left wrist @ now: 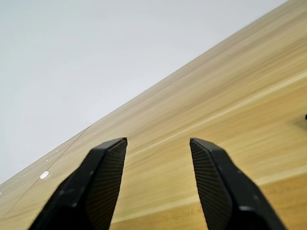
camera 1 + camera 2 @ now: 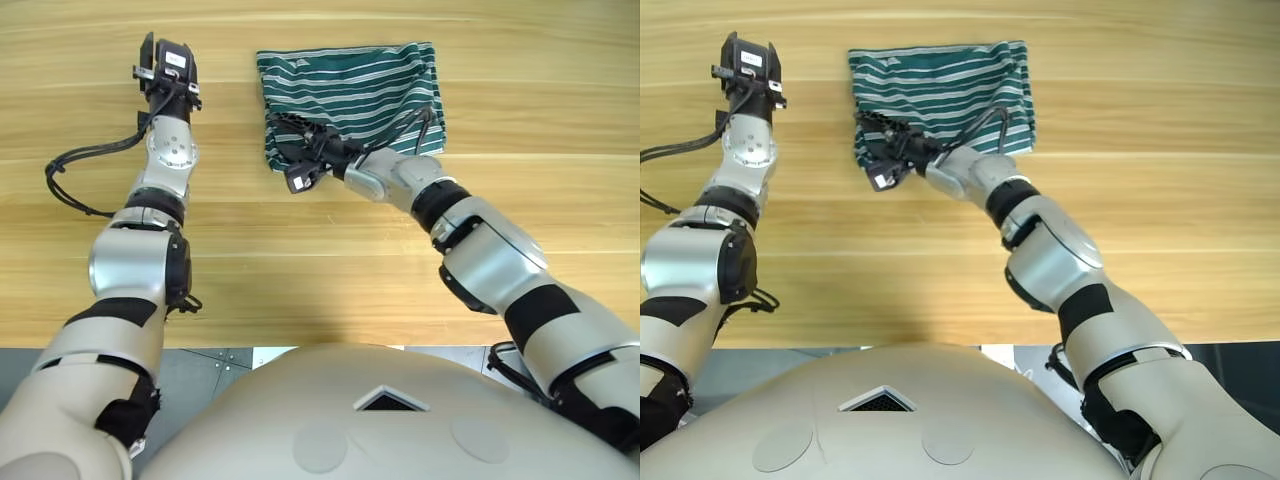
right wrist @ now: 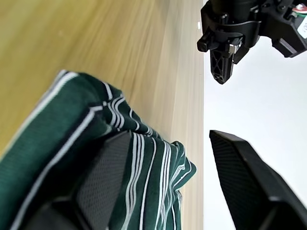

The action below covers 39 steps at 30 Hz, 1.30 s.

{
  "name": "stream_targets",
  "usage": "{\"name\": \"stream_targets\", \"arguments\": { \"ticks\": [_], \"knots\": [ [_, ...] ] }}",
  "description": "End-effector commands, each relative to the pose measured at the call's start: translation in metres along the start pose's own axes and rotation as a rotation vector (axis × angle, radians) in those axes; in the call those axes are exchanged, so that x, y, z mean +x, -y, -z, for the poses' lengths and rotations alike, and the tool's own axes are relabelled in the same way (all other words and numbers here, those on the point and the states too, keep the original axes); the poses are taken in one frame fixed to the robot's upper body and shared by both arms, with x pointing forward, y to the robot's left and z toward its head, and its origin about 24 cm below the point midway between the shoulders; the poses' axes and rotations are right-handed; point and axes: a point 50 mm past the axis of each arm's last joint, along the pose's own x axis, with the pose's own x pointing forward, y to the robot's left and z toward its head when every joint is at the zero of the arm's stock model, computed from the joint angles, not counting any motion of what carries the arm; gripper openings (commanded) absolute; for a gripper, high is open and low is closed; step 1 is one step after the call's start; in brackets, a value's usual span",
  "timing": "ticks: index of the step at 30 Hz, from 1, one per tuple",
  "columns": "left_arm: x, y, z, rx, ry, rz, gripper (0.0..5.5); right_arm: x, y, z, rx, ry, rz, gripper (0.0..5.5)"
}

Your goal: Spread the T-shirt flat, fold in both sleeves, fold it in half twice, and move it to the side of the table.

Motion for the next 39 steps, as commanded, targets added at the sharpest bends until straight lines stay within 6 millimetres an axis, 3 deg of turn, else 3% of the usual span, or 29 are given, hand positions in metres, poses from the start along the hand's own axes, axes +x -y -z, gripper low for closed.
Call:
{"name": "stream_targets", "arguments": {
  "ticks": [1, 6, 8, 12, 15, 17, 18, 22, 25, 29, 33, 36, 39],
  "knots": [
    [-0.002, 0.003, -0.001, -0.009, 0.021, 0.013, 2.43, -0.029, -0.022, 0.007, -0.028, 0.038, -0.115, 3.05],
    [-0.001, 0.011, -0.006, -0.021, 0.034, 0.033, 2.43, -0.047, -0.031, -0.013, -0.110, 0.204, -0.171, 3.05],
    [0.000, 0.017, -0.010, -0.012, 0.052, 0.058, 2.43, -0.074, -0.047, -0.024, -0.087, 0.301, -0.270, 3.05],
    [0.001, 0.028, -0.020, 0.042, 0.112, 0.123, 2.43, -0.164, -0.062, -0.031, 0.078, 0.258, -0.431, 3.05],
    [0.002, 0.030, -0.027, 0.092, 0.162, 0.156, 2.43, -0.218, -0.054, -0.030, 0.202, 0.088, -0.429, 3.05],
    [0.005, 0.029, -0.035, 0.123, 0.217, 0.174, 2.43, -0.238, -0.038, -0.032, 0.259, 0.004, -0.349, 3.05],
    [0.006, 0.029, -0.039, 0.132, 0.239, 0.180, 2.43, -0.240, -0.030, -0.033, 0.268, -0.008, -0.293, 3.05],
    [0.006, 0.037, -0.060, 0.159, 0.377, 0.229, 2.43, -0.214, 0.041, -0.044, 0.397, 0.170, 0.334, 3.05],
    [-0.007, 0.045, -0.061, 0.183, 0.486, 0.318, 2.43, -0.203, 0.066, -0.026, 0.554, 0.156, 0.597, 3.05],
    [-0.033, 0.080, -0.076, 0.245, 0.707, 0.565, 2.43, -0.194, 0.062, 0.022, 0.553, -0.084, 0.662, 3.05],
    [-0.058, 0.128, -0.087, 0.357, 0.832, 0.818, 2.43, -0.166, 0.042, 0.069, 0.431, -0.370, 0.589, 3.05],
    [-0.078, 0.151, -0.082, 0.444, 0.894, 0.970, 2.43, -0.151, 0.016, 0.078, 0.405, -0.441, 0.484, 3.05],
    [-0.080, 0.157, -0.077, 0.493, 0.889, 0.967, 2.43, -0.139, 0.004, 0.073, 0.407, -0.416, 0.432, 3.05]
  ]
}}
